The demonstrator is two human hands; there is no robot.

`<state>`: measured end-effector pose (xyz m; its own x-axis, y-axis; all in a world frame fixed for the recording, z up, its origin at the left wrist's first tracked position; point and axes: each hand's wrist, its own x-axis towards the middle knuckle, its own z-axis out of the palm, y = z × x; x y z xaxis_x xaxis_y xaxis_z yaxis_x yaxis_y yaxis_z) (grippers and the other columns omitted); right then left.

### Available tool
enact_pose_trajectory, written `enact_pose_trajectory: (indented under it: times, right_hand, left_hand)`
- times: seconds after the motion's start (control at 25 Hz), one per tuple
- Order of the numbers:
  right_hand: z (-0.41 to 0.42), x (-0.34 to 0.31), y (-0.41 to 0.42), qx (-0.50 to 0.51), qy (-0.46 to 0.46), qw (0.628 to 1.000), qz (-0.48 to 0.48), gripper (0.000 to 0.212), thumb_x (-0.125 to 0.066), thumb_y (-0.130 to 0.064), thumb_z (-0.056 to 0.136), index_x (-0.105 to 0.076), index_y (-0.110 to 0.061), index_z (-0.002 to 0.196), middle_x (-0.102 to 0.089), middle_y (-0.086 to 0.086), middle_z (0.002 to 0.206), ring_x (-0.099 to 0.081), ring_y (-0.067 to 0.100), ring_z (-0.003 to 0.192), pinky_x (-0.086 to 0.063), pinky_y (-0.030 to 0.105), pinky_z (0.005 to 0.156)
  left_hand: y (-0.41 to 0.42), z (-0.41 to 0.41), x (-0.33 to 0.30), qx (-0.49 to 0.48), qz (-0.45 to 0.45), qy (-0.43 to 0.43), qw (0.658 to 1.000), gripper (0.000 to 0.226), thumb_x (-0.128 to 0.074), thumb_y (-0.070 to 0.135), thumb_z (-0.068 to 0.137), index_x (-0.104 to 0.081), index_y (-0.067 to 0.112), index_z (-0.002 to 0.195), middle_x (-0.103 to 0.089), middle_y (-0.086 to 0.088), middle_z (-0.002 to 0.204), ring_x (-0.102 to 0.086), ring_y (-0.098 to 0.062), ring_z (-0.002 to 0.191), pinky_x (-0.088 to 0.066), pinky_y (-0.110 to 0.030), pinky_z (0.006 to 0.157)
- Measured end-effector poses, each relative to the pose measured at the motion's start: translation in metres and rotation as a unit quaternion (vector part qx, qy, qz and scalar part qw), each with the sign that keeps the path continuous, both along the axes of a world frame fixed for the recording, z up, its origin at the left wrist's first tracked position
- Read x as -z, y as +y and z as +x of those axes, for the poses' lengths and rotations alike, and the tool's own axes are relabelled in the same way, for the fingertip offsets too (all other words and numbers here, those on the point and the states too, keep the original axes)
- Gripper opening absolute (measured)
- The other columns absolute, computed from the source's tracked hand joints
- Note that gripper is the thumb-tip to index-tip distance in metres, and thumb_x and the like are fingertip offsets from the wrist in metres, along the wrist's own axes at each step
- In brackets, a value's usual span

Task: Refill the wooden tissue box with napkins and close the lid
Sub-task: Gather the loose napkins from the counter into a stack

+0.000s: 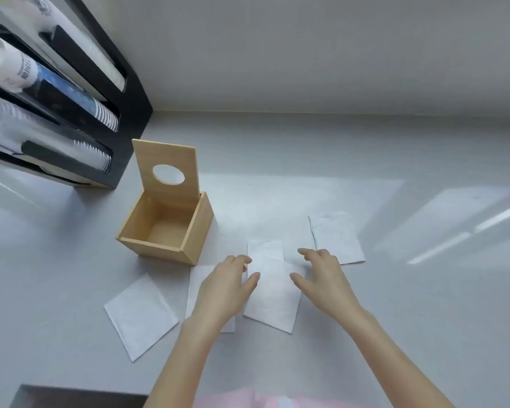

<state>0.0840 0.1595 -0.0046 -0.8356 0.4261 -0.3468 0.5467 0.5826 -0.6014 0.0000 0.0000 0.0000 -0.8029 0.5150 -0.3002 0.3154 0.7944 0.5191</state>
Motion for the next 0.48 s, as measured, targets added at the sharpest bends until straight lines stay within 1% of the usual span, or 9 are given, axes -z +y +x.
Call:
enact_pose_trajectory:
  times: [0.08, 0.16, 0.24, 0.36, 0.48]
  right_hand:
    - [-0.003, 0.003, 0.0, -0.004, -0.02, 0.999, 0.043, 0.053, -0.055, -0.031, 0.087, -0.038, -0.018, 0.135, -0.043, 0.005, 0.13, -0.034, 0.021, 0.123, -0.042, 0.031, 0.089]
    - [-0.005, 0.008, -0.002, -0.012, -0.042, 0.996, 0.073, 0.048, -0.056, -0.03, 0.086, -0.042, -0.016, 0.129, -0.041, 0.005, 0.128, -0.035, 0.023, 0.119, -0.041, 0.03, 0.087]
    - [-0.008, 0.012, -0.003, -0.006, -0.054, 0.995, 0.087, 0.039, -0.057, -0.026, 0.084, -0.047, -0.013, 0.119, -0.042, 0.007, 0.124, -0.037, 0.025, 0.115, -0.041, 0.031, 0.088]
    - [-0.01, 0.017, -0.002, -0.006, -0.056, 0.993, 0.101, 0.028, -0.054, -0.024, 0.084, -0.051, -0.011, 0.109, -0.043, 0.008, 0.119, -0.039, 0.026, 0.111, -0.04, 0.031, 0.086]
    - [-0.009, 0.02, -0.002, -0.011, -0.043, 0.995, 0.09, 0.02, -0.053, -0.022, 0.085, -0.054, -0.011, 0.103, -0.049, 0.006, 0.112, -0.041, 0.025, 0.108, -0.037, 0.029, 0.08]
  left_hand:
    - [0.001, 0.0, 0.007, -0.027, 0.006, -0.02, 0.999, 0.035, -0.047, 0.037, 0.089, -0.05, 0.021, 0.12, -0.056, 0.004, 0.112, -0.056, -0.014, 0.1, -0.044, -0.029, 0.079]
    - [0.001, 0.005, 0.013, -0.03, -0.002, -0.036, 0.999, 0.035, -0.047, 0.036, 0.088, -0.05, 0.021, 0.119, -0.055, 0.005, 0.108, -0.057, -0.013, 0.096, -0.043, -0.028, 0.074]
    - [0.003, 0.01, 0.019, -0.027, -0.006, -0.041, 0.999, 0.035, -0.047, 0.036, 0.088, -0.049, 0.022, 0.12, -0.054, 0.005, 0.107, -0.055, -0.013, 0.095, -0.042, -0.026, 0.071]
    - [0.004, 0.014, 0.024, -0.024, -0.009, -0.017, 1.0, 0.034, -0.046, 0.035, 0.088, -0.047, 0.022, 0.12, -0.05, 0.005, 0.111, -0.054, -0.013, 0.096, -0.041, -0.026, 0.069]
    - [0.005, 0.019, 0.024, -0.022, -0.013, -0.01, 1.0, 0.034, -0.046, 0.034, 0.089, -0.046, 0.021, 0.121, -0.049, 0.003, 0.114, -0.053, -0.014, 0.098, -0.043, -0.028, 0.072]
